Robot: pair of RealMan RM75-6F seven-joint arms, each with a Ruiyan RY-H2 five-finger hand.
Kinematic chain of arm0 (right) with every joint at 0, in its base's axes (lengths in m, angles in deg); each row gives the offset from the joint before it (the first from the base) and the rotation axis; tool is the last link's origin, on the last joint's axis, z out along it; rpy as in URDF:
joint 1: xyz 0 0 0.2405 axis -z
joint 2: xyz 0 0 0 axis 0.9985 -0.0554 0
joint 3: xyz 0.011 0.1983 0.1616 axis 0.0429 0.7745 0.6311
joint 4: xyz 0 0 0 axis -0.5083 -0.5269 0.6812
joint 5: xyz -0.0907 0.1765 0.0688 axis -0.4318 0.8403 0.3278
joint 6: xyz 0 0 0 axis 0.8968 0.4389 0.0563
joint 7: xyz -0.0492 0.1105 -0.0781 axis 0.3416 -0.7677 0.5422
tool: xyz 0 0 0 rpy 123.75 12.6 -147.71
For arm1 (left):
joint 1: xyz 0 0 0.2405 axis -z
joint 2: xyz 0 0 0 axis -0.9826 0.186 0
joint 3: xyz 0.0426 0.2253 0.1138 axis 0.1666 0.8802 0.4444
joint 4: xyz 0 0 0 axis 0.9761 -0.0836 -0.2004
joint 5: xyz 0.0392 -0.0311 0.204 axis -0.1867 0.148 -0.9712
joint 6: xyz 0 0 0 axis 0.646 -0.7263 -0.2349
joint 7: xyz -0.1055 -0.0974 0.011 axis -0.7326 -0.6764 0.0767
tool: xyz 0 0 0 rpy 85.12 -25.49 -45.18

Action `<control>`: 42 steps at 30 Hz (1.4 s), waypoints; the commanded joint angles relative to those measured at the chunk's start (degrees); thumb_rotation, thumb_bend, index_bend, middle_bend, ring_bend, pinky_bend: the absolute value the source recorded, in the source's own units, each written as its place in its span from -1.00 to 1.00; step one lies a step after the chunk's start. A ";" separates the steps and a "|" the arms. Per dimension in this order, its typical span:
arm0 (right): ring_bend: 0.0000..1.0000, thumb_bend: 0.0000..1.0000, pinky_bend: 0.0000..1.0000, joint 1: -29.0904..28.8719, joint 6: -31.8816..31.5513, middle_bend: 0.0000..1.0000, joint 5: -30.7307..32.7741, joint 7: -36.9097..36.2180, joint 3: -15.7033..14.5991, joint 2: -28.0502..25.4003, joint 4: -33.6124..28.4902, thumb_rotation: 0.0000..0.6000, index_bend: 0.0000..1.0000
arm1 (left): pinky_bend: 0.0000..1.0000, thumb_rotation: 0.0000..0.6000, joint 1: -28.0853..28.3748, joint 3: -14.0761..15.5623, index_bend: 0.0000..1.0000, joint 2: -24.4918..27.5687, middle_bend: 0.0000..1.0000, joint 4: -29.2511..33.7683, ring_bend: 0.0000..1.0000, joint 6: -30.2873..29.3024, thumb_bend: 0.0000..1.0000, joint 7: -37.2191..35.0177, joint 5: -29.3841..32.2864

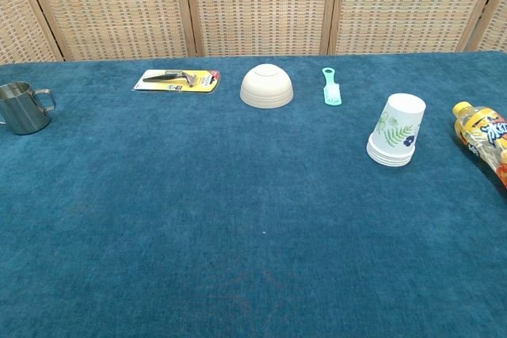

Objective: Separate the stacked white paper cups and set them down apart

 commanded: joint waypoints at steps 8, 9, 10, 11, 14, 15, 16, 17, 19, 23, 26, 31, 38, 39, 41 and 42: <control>-1.00 -1.00 -1.00 -1.66 2.65 -1.00 0.82 -0.45 0.66 -0.61 0.77 1.00 -1.00 | -1.00 1.00 0.16 -0.58 -1.00 0.00 -1.00 -0.28 -1.00 0.83 -0.89 -0.30 0.47; -1.00 -1.00 -1.00 -2.50 3.89 -1.00 1.38 -0.99 1.10 -0.82 0.68 1.00 -1.00 | -1.00 1.00 0.21 -0.76 -1.00 -0.07 -1.00 -0.44 -1.00 0.92 -0.89 -0.28 0.69; -1.00 -1.00 -1.00 -3.64 5.53 -1.00 1.94 -1.44 1.66 -1.16 0.50 1.00 -1.00 | -1.00 1.00 0.29 -0.94 -1.00 -0.15 -1.00 -0.52 -1.00 1.12 -0.89 -0.27 1.04; -1.00 -1.00 -1.00 -5.00 7.30 -1.00 2.42 -1.72 2.36 -1.56 0.33 1.00 -1.00 | -1.00 1.00 0.40 -1.14 -1.00 -0.22 -1.00 -0.54 -1.00 1.37 -0.89 -0.27 1.42; -1.00 -1.00 -1.00 -9.36 12.52 -0.98 3.59 -1.42 4.71 -2.35 -0.08 1.00 -1.00 | -1.00 1.00 0.83 -1.73 -1.00 -0.45 -1.00 -0.63 -1.00 2.17 -0.89 -0.06 2.41; -1.00 -1.00 -1.00 -10.58 13.95 -0.96 3.89 -1.21 5.35 -2.46 -0.21 1.00 -1.00 | -1.00 1.00 0.95 -1.88 -1.00 -0.53 -1.00 -0.66 -1.00 2.37 -0.89 0.08 2.65; -1.00 -1.00 -0.98 -12.44 16.18 -0.92 4.48 -1.12 6.27 -2.54 -0.46 1.00 -0.98 | -1.00 1.00 1.12 -2.12 -1.00 -0.67 -1.00 -0.72 -1.00 2.66 -0.89 0.30 3.05; -1.00 -1.00 -0.96 -14.33 18.58 -0.89 5.40 -1.19 7.20 -2.49 -0.78 1.00 -0.97 | -1.00 1.00 1.29 -2.36 -1.00 -0.85 -1.00 -0.77 -1.00 2.93 -0.89 0.52 3.43; -1.00 -0.98 -0.88 -18.23 23.88 -0.82 7.73 -1.45 8.84 -2.09 -1.30 1.00 -0.90 | -1.00 1.00 1.59 -2.78 -1.00 -1.33 -1.00 -1.01 -1.00 3.42 -0.89 0.98 4.15; -0.89 -0.69 -0.73 -26.61 35.25 -0.66 14.60 -1.79 11.84 0.97 -0.80 1.00 -0.75 | -1.00 1.00 2.37 -3.55 -1.00 -3.31 -1.00 -2.10 -1.00 4.07 -0.89 1.30 4.59; -0.81 -0.55 -0.68 -32.12 40.61 -0.57 19.15 0.47 13.21 5.96 3.87 1.00 -0.67 | -1.00 1.00 2.78 -3.67 -1.00 -4.21 -1.00 -2.90 -1.00 5.09 -0.89 2.41 5.45; -0.72 -0.47 -0.64 -40.58 48.38 -0.47 29.19 4.17 15.01 14.46 16.16 1.00 -0.60 | -1.00 1.00 3.71 -4.97 -1.00 -4.72 -1.00 -3.64 -1.00 7.39 -0.89 3.63 9.52; -0.65 -0.32 -0.53 -44.08 50.66 -0.40 34.41 5.83 14.30 17.33 22.23 1.00 -0.57 | -1.00 1.00 3.98 -5.36 -1.00 -4.73 -1.00 -3.52 -1.00 8.12 -0.89 4.22 11.29; -0.63 -0.31 -0.50 -44.48 50.96 -0.39 35.12 5.88 14.11 17.44 22.95 1.00 -0.56 | -1.00 1.00 4.06 -5.40 -1.00 -4.73 -1.00 -3.51 -1.00 8.34 -0.89 4.20 11.60; -0.57 -0.29 -0.41 -44.90 51.47 -0.34 36.21 5.67 13.89 17.26 23.44 1.00 -0.52 | -1.00 1.00 4.17 -5.43 -1.00 -4.73 -1.00 -3.55 -1.00 8.66 -0.89 4.21 12.03; -0.55 -0.29 -0.37 -45.07 51.77 -0.32 36.67 5.48 13.77 17.04 23.49 1.00 -0.50 | -1.00 1.00 4.23 -5.46 -1.00 -4.71 -1.00 -3.52 -1.00 8.81 -0.89 4.22 12.23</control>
